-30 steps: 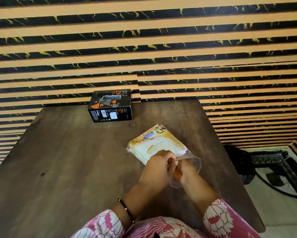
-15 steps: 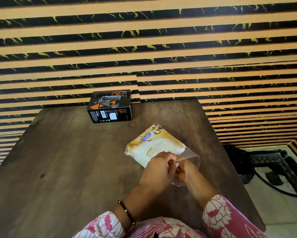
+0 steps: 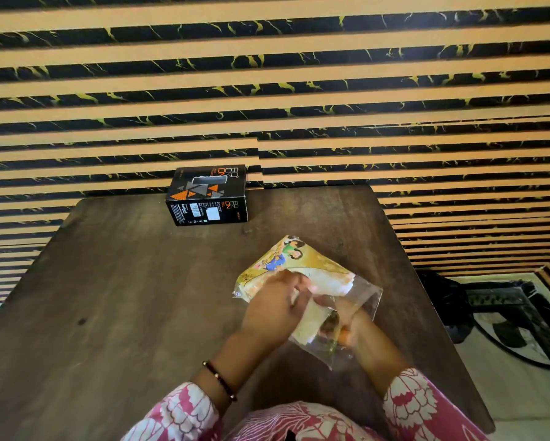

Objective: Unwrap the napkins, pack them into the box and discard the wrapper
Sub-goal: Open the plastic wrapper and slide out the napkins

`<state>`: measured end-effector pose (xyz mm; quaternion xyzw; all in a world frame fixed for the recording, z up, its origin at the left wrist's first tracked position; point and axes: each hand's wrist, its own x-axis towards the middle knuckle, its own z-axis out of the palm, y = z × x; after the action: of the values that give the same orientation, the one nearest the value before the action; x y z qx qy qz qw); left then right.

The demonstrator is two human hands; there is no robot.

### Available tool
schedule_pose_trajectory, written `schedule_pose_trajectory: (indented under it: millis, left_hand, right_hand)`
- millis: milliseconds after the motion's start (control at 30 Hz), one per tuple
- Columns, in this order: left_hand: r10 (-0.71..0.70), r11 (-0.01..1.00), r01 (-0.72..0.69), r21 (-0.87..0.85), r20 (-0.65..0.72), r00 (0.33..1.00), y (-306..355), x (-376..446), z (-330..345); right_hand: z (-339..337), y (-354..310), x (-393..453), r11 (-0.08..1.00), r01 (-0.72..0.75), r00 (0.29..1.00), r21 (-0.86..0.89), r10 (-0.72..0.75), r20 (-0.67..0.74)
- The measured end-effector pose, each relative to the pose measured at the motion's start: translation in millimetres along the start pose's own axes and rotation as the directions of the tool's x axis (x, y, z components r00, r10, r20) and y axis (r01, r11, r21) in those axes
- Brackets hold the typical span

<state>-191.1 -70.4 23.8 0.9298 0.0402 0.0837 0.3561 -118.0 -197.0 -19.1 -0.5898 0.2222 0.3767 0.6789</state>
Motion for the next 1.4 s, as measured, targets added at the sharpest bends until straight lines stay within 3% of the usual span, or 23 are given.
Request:
schedule_pose_trajectory:
  millis: [100,233,333,467,533,600,667,733,800,867,933,1000,1133,1233,1400]
  left_hand:
    - [-0.168,0.984,0.173,0.049,-0.104,0.98,-39,10,-10]
    - [-0.436,0.887,0.428,0.171,0.007,0.9,-82,9,0]
    - [-0.476,0.874,0.463,0.148,0.071,0.877,-87,1,15]
    - [-0.49,0.869,0.487,0.088,0.021,0.871,-89,-4,0]
    - [-0.501,0.861,0.499,0.095,-0.012,0.866,-96,-8,-11]
    - [-0.52,0.849,0.516,0.117,0.007,0.854,-105,-11,-17]
    - [-0.525,0.849,0.508,0.144,0.128,0.841,-109,-13,-14]
    - [-0.494,0.864,0.44,0.244,0.245,0.834,-104,-16,-9]
    - [-0.442,0.864,0.35,0.363,0.211,0.872,-97,-17,-3]
    - [-0.292,0.854,0.211,0.476,0.103,0.951,-83,-13,0]
    - [-0.072,0.839,-0.064,0.54,0.226,0.971,-70,-9,3]
    - [-0.05,0.823,-0.181,0.538,0.387,0.921,-65,-5,8]
    - [-0.124,0.855,-0.151,0.496,0.478,0.87,-67,-4,15]
    - [-0.139,0.822,-0.171,0.543,0.482,0.865,-73,-2,17]
    - [-0.284,0.795,-0.066,0.603,0.467,0.837,-83,-2,14]
  right_hand:
    - [-17,-4,-4,0.996,-0.021,0.999,-0.081,0.025,0.045]
    - [-35,8,-2,1.0,-0.018,0.989,-0.002,0.018,0.144]
    - [-36,17,-1,0.999,0.025,0.996,-0.023,-0.023,0.089]
    - [-42,18,2,0.997,0.075,0.996,-0.022,-0.074,0.055]
    - [-47,15,0,0.966,0.171,0.982,-0.196,-0.184,-0.048]
    - [-48,8,-6,0.861,0.216,0.939,-0.46,-0.312,-0.142]
    - [-51,-1,-7,0.691,0.21,0.9,-0.692,-0.413,-0.139]
    - [-54,-8,-5,0.585,0.179,0.895,-0.791,-0.43,-0.116]
    - [-58,-12,-4,0.628,0.171,0.926,-0.759,-0.366,-0.094]
    - [-62,-11,-6,0.739,0.203,0.96,-0.642,-0.279,-0.018]
    - [-65,-7,-4,0.817,0.186,0.982,-0.545,-0.176,0.071]
    - [-63,-2,-1,0.891,0.129,0.99,-0.436,-0.09,0.109]
    - [-59,11,8,0.987,0.021,0.986,-0.161,0.006,0.165]
    - [-57,18,8,0.992,0.028,0.986,-0.122,-0.008,0.164]
    - [-53,7,-7,0.968,0.203,0.976,-0.146,-0.188,0.108]
